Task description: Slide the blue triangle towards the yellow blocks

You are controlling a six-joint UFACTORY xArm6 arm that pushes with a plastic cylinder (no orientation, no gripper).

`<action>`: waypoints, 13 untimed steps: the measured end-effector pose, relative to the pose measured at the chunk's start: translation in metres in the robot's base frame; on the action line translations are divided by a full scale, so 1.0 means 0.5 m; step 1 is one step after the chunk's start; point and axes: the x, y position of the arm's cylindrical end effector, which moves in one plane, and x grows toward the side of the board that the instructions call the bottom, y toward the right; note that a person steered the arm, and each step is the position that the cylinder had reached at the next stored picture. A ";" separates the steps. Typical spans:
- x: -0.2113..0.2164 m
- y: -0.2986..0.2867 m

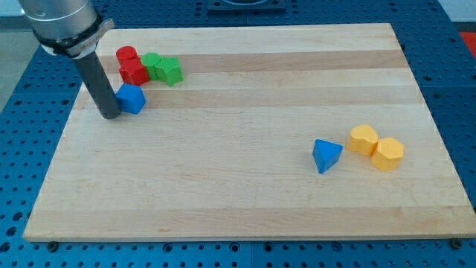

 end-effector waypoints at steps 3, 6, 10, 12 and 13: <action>-0.089 0.000; 0.158 0.169; 0.251 0.782; 0.237 0.766; 0.202 0.696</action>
